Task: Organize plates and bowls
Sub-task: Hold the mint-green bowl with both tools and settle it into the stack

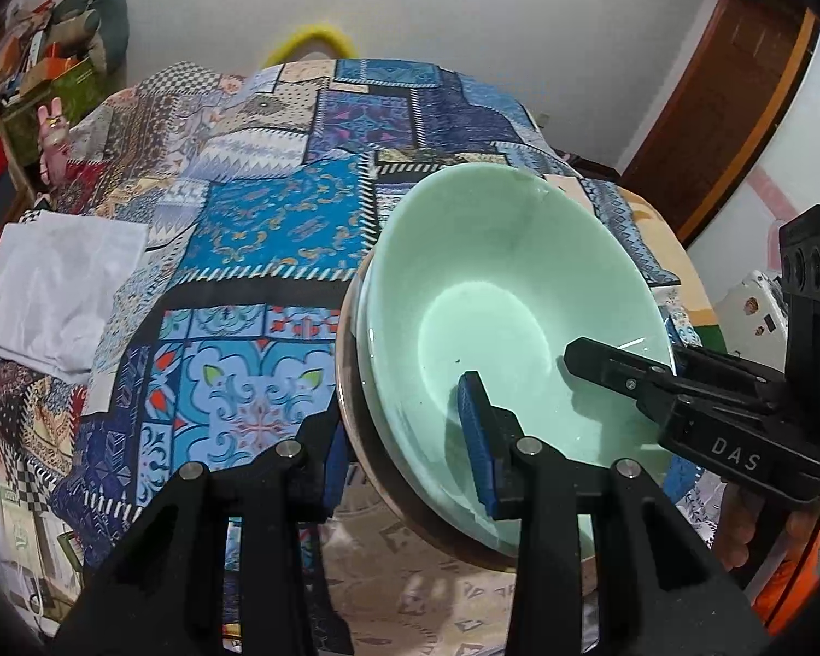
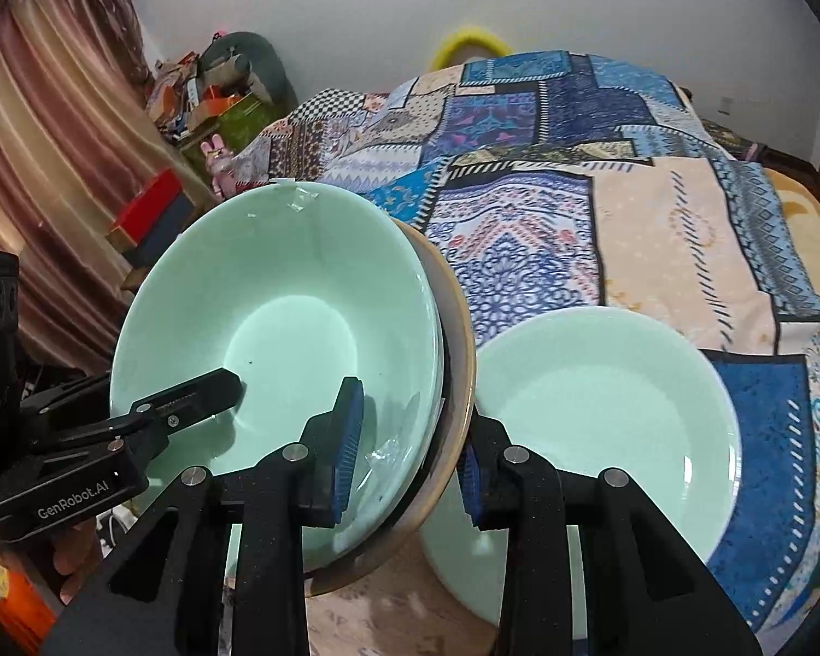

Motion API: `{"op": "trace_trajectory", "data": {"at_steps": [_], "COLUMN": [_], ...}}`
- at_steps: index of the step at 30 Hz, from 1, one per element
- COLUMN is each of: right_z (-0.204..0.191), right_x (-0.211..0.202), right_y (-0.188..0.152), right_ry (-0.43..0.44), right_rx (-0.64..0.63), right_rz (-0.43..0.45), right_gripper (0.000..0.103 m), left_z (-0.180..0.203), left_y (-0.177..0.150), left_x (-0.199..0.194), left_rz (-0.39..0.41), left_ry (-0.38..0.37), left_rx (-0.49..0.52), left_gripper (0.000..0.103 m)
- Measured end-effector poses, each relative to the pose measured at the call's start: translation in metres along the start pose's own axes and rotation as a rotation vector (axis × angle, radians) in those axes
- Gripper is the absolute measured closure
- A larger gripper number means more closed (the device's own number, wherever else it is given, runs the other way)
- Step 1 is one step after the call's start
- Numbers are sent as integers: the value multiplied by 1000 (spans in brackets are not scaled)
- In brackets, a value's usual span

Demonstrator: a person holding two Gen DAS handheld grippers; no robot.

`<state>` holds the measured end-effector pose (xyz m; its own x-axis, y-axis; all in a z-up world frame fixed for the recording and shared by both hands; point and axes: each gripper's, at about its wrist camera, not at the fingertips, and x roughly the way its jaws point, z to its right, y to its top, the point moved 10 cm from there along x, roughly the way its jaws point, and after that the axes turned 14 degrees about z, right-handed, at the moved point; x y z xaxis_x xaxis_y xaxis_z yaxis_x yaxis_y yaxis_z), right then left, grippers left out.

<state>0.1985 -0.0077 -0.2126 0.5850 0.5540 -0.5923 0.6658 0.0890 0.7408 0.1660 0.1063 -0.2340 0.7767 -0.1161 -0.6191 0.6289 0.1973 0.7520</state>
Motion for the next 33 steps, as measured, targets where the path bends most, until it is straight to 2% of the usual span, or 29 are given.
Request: {"op": "trace_trajectory", "data": {"at_steps": [18, 33], "right_z": [57, 94], "right_x": [-36, -48], "right_y": [-3, -19], "right_ry": [-67, -110], "right_rx": [64, 120], "right_rz": [33, 13], "right_gripper": [74, 74], "left_z": [71, 108], "left_y": [0, -15], "left_x": [23, 55], "left_rz": [-31, -88], "left_ry": [-73, -114], "left_rx": [63, 98], "left_gripper": [66, 66]}}
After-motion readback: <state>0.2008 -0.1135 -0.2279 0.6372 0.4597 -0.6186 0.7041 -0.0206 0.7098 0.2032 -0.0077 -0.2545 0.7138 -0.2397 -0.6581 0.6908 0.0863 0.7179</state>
